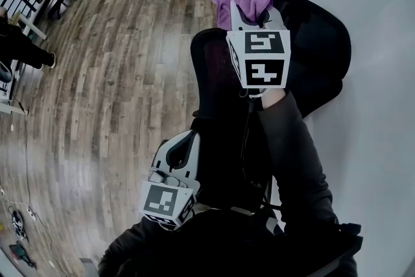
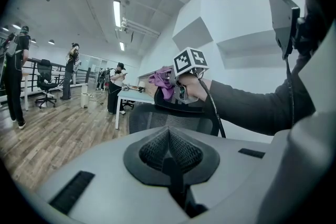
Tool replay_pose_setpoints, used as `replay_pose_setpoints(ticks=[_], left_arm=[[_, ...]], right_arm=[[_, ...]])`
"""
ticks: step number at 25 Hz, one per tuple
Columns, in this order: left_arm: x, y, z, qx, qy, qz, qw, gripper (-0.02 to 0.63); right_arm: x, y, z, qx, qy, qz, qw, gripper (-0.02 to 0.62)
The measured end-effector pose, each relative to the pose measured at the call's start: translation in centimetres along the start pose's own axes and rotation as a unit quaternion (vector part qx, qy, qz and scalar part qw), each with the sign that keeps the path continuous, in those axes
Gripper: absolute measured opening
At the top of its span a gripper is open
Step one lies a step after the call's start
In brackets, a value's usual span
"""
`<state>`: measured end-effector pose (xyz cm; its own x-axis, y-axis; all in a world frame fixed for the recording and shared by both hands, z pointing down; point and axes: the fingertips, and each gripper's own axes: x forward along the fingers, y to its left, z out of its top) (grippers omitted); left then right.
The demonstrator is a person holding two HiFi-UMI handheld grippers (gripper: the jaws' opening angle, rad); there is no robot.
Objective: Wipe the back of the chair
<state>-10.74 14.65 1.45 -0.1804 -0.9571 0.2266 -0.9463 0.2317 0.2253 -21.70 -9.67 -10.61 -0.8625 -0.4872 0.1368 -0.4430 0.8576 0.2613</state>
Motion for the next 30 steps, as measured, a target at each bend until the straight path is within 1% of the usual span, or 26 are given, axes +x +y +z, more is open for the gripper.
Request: replay_pose_setpoints(ticks=[4,10,17,25,30], left_arm=[[-0.1,0.3,0.0,-0.002,0.001,0.004,1.0,0.0],[0.1,-0.2,-0.1,-0.004,0.001,-0.003,1.0,0.0],[0.1,-0.3,-0.1,-0.004,0.001,-0.006,1.0,0.0],[0.5,-1.0,-0.5,-0.001,0.003,-0.017,0.9998,0.0],[0.2,-0.9,-0.4,0.0,0.003,-0.021,0.9998,0.0]], right_arm=[[0.1,0.3,0.2,0.002,-0.003,-0.001,1.0,0.066],[0.0,0.0,-0.4,0.001,0.0,-0.001,1.0,0.067],[-0.8,-0.1,-1.2,0.017,-0.004,-0.004,1.0,0.066],[-1.8,0.2,-3.9,0.023,0.011,-0.005,1.0,0.067],[-1.6,0.3,-3.7,0.02,0.015,-0.002,1.0,0.067]])
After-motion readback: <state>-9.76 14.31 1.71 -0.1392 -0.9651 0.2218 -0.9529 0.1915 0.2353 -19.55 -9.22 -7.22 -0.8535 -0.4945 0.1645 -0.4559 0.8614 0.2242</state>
